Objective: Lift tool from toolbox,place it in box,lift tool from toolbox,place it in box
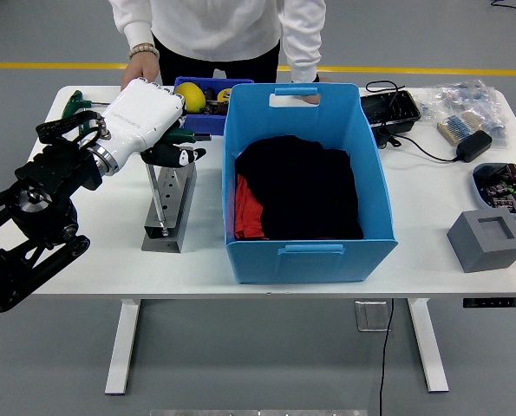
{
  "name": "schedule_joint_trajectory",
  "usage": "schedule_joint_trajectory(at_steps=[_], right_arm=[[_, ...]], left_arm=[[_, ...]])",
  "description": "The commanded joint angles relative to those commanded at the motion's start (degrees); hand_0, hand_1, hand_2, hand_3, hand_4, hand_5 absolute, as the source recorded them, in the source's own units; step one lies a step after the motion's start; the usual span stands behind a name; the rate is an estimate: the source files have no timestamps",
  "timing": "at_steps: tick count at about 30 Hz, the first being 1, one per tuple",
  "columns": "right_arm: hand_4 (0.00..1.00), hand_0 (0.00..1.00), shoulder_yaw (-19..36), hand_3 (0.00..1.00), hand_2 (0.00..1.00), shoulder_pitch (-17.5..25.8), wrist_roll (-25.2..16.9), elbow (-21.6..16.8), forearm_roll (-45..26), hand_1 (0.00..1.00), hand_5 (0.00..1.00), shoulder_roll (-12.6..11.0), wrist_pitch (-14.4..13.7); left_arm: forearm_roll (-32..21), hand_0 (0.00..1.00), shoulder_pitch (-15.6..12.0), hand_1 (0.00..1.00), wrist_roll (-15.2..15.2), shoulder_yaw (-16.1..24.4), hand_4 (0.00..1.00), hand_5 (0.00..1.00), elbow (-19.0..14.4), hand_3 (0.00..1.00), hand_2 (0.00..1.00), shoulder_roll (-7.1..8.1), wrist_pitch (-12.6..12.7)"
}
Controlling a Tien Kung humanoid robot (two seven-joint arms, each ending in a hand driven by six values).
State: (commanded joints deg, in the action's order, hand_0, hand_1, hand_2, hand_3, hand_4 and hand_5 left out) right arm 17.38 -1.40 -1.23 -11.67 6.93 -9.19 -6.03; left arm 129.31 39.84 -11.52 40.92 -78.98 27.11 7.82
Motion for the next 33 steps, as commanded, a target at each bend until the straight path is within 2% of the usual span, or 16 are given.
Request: schedule_joint_trajectory(at_steps=[15,33], right_arm=[[0.787,0.695,-0.09,0.582,0.738,-0.01,-0.05,0.02,0.08,0.668,0.708,-0.10,-0.06],[0.787,0.696,0.44,0.582,0.737,-0.31,-0.08,-0.04,0.05,0.668,0.707,-0.34,-0.08]], left_arm=[[-0.89,0.041,2.29,0.002,0.22,-0.27,0.801,0.525,-1.62,0.061,0.034,0.67,-0.04],[-2.86,0.042,7.09,0.002,0.48,-1.87,0.804,0.534,-2.18,0.059,0.035,2.01,-0.66]])
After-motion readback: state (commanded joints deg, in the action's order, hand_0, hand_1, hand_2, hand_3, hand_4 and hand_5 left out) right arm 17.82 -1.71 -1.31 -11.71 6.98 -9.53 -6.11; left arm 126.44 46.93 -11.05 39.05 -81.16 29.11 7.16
